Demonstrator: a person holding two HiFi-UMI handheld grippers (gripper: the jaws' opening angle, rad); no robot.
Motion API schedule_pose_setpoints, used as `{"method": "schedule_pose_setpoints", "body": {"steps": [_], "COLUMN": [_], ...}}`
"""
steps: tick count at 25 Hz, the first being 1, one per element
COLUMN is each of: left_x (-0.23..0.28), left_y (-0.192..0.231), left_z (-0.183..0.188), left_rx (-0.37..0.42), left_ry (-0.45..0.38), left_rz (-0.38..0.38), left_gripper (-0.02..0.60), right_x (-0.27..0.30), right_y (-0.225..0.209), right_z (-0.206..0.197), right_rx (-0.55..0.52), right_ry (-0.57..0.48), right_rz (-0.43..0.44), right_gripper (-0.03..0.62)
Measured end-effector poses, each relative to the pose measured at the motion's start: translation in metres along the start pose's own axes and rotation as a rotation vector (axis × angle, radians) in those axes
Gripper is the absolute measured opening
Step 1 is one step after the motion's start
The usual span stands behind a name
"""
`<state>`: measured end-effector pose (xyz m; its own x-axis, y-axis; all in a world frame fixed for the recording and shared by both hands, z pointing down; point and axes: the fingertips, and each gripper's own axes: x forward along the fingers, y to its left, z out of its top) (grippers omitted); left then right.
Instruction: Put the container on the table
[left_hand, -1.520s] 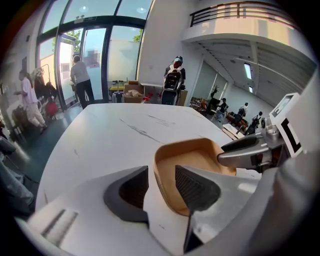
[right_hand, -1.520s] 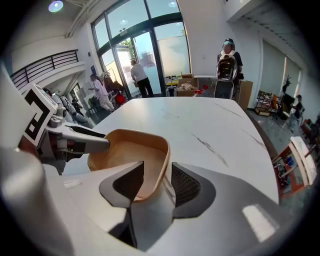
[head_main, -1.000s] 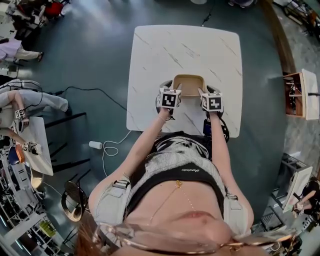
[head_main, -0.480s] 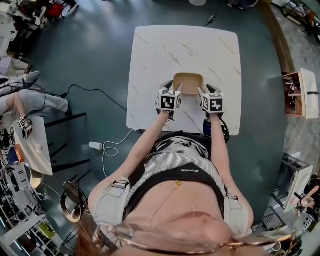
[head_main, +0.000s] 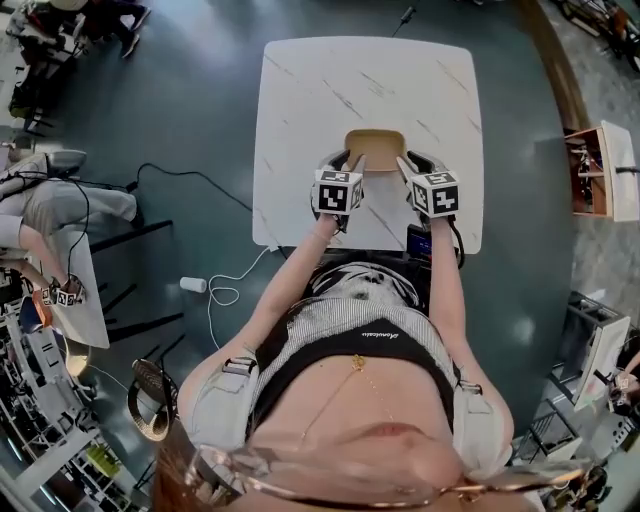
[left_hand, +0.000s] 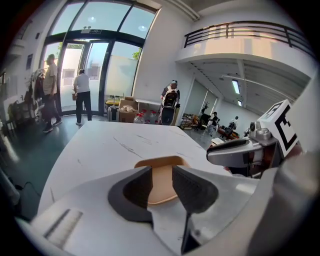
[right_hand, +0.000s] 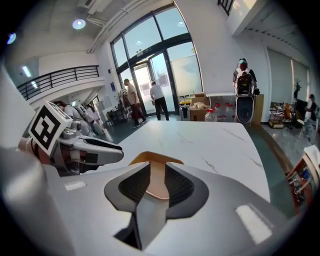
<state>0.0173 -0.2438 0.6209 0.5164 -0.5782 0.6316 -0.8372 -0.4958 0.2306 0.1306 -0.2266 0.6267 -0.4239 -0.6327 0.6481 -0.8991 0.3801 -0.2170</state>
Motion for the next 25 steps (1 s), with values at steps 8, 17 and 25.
{"method": "schedule_pose_setpoints", "body": {"steps": [8,17,25], "left_x": [-0.022,-0.043,-0.065], "left_y": [-0.02,-0.029,-0.039], "left_z": [0.021,0.048,0.066], "left_rx": [0.03,0.044,0.052], "left_ry": [-0.098,-0.196,-0.256], "left_rz": [-0.016,-0.024,-0.036], "left_gripper": [0.0,0.0,0.0], "right_x": [-0.029,-0.039,-0.063], "right_y": [0.029,0.044,0.058], "right_z": [0.036,0.047,0.069], "right_rx": [-0.131,-0.185,-0.222], "right_ry": [-0.159,-0.206,-0.292], "right_rz": [0.117,0.119,0.152], "right_gripper": [0.025,0.026,0.026]}}
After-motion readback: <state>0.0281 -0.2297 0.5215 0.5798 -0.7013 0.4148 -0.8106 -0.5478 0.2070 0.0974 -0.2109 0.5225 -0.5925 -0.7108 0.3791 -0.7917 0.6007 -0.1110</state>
